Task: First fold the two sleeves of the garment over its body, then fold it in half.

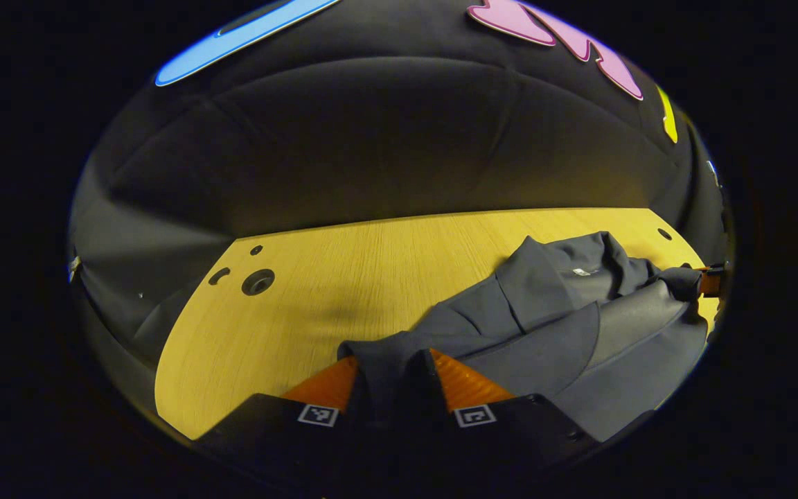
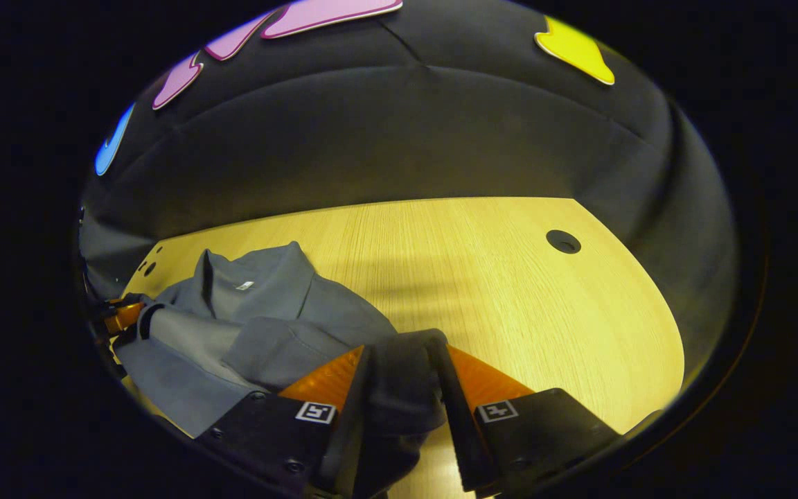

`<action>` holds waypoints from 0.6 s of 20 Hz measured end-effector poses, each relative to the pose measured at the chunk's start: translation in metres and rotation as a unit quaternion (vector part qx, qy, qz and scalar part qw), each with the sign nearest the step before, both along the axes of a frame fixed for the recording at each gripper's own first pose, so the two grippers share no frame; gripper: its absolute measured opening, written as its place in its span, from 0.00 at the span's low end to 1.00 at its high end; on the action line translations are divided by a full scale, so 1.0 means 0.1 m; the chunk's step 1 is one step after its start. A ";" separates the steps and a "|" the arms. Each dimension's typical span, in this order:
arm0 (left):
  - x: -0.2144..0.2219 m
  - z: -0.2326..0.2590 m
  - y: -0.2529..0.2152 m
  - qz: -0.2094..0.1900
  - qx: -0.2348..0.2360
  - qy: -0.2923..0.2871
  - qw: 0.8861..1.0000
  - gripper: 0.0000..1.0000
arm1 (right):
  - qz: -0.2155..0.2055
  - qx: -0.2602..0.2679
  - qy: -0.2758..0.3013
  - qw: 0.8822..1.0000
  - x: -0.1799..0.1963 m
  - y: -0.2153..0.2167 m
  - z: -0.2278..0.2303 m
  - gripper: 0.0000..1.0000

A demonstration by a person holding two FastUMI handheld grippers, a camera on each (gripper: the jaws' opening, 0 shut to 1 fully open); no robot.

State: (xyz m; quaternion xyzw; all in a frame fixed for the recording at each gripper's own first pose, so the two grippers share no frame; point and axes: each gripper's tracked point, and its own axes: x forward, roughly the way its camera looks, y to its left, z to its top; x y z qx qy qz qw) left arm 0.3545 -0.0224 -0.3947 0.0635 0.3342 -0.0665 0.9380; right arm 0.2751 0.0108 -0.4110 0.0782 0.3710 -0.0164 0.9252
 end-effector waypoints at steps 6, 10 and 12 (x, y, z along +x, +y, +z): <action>-0.21 0.36 -0.12 -0.011 -0.036 -0.018 0.999 0.84 | 0.002 0.013 -0.027 1.000 -0.19 0.04 0.38 0.79; -0.40 0.75 -0.23 -0.024 -0.055 -0.054 0.997 0.90 | 0.006 0.007 -0.058 0.998 -0.35 0.02 0.75 0.78; -0.53 0.97 -0.28 -0.031 -0.058 -0.071 0.995 0.92 | 0.010 0.010 -0.071 0.997 -0.47 0.03 0.93 0.79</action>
